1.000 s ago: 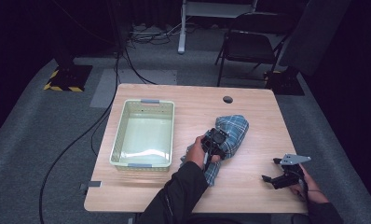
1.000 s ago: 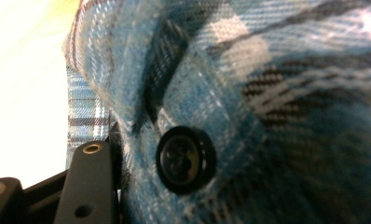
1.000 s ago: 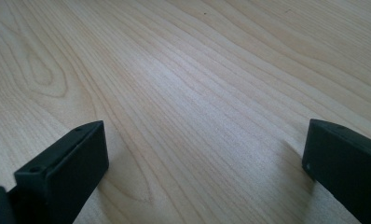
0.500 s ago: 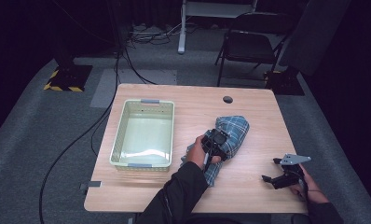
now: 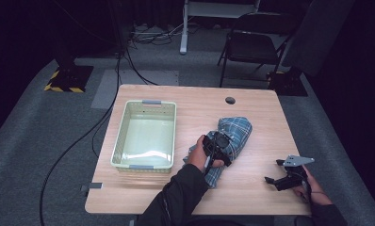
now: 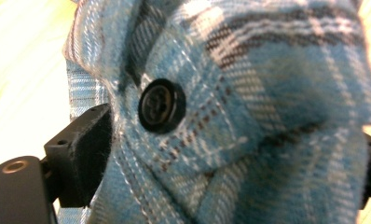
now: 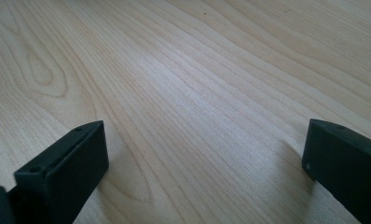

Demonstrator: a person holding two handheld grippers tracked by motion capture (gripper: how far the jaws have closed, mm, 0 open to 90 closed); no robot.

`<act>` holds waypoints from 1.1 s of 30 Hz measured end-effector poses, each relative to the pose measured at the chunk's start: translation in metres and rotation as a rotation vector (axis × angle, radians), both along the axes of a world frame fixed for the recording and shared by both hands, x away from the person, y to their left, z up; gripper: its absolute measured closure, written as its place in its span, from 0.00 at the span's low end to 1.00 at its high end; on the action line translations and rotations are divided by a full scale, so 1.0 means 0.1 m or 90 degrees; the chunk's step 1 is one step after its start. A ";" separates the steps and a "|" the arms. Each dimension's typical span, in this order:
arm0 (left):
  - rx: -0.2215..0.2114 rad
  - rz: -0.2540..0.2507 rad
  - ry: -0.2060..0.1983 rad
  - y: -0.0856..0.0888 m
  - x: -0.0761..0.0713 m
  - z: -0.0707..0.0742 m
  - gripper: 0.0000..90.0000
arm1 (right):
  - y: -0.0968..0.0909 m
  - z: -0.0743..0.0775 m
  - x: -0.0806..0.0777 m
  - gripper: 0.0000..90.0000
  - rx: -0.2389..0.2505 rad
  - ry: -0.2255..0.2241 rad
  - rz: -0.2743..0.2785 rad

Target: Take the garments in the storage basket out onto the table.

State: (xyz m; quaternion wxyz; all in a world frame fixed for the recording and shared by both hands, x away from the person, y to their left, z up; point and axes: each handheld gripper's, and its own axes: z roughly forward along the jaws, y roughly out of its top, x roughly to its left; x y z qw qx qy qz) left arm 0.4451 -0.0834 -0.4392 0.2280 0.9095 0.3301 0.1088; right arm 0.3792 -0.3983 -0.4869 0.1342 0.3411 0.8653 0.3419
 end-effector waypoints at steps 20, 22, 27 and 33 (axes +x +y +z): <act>-0.007 -0.035 -0.036 0.06 -0.13 0.09 0.06 | 0.00 0.00 0.00 0.00 0.000 0.000 0.001; -0.008 -0.037 -0.042 0.07 -0.16 0.10 0.06 | 0.00 0.00 0.00 0.00 0.000 0.000 0.000; -0.005 -0.047 -0.050 0.11 -0.21 0.14 0.06 | 0.00 0.00 0.00 0.00 0.000 0.000 0.000; -0.017 -0.055 -0.062 0.19 -0.29 0.18 0.06 | 0.00 0.00 0.00 0.00 0.000 0.000 0.000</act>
